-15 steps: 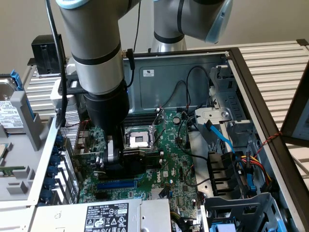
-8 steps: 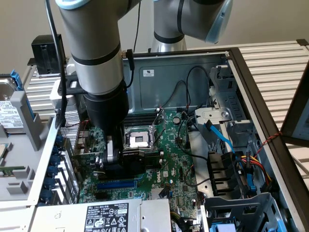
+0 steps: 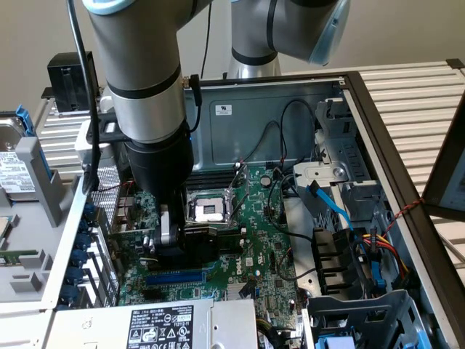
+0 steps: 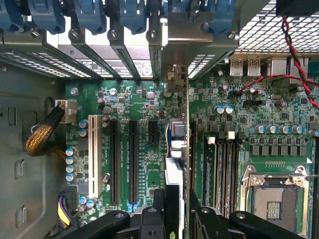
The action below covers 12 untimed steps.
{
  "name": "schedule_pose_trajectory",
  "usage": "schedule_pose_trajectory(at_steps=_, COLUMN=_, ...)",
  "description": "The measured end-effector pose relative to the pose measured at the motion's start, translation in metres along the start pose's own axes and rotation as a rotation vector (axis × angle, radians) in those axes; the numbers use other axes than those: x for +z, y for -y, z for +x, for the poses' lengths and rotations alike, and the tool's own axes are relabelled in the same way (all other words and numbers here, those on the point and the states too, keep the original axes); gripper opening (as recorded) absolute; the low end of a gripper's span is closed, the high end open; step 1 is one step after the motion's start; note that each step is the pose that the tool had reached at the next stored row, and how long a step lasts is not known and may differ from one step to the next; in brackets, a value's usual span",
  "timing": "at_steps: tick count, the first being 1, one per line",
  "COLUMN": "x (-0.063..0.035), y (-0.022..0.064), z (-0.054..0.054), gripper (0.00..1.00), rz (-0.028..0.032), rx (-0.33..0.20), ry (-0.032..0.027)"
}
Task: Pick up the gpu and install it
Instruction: 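Insert the gpu into the slot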
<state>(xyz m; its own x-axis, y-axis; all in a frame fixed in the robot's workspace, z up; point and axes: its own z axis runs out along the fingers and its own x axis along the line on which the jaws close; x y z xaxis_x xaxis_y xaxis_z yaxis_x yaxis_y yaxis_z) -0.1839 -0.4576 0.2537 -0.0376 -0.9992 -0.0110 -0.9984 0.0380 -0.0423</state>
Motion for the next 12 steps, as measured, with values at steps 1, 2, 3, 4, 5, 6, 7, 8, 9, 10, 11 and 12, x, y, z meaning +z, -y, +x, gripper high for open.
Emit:
schedule_pose_trajectory(at_steps=1, x=0.0000, y=0.0000, z=0.0000, gripper=0.28, rz=0.0000, rx=0.000, ry=0.0000)
schedule_pose_trajectory(at_steps=2, x=0.0000, y=0.0000, z=0.0000, gripper=0.28, rz=0.0000, rx=0.000, ry=0.0000)
schedule_pose_trajectory(at_steps=3, x=0.0001, y=0.0000, z=0.0003, gripper=0.28, rz=0.0000, rx=0.000, ry=0.0001)
schedule_pose_trajectory(at_steps=4, x=0.0002, y=-0.0001, z=0.0007, gripper=0.28, rz=-0.0001, rx=0.000, ry=0.0003)
schedule_pose_trajectory(at_steps=5, x=0.0001, y=0.0000, z=0.0012, gripper=0.28, rz=-0.0002, rx=0.000, ry=0.0001)
schedule_pose_trajectory(at_steps=6, x=0.0002, y=0.0000, z=0.0014, gripper=0.28, rz=-0.0004, rx=0.000, ry=0.0000)
schedule_pose_trajectory(at_steps=7, x=0.0002, y=0.0000, z=0.0014, gripper=0.28, rz=-0.0006, rx=0.000, ry=-0.0001)
schedule_pose_trajectory(at_steps=8, x=0.0002, y=0.0000, z=0.0015, gripper=0.28, rz=-0.0009, rx=0.000, ry=-0.0001)
schedule_pose_trajectory(at_steps=9, x=0.0002, y=0.0005, z=0.0021, gripper=0.28, rz=-0.0026, rx=0.000, ry=-0.0002)
schedule_pose_trajectory(at_steps=10, x=0.0002, y=0.0011, z=0.0024, gripper=0.28, rz=-0.0053, rx=0.000, ry=-0.0003)
schedule_pose_trajectory(at_steps=11, x=0.0002, y=0.0016, z=0.0029, gripper=0.28, rz=-0.0094, rx=0.001, ry=-0.0005)
schedule_pose_trajectory(at_steps=12, x=0.0003, y=0.0019, z=0.0033, gripper=0.28, rz=-0.0125, rx=0.001, ry=-0.0007)
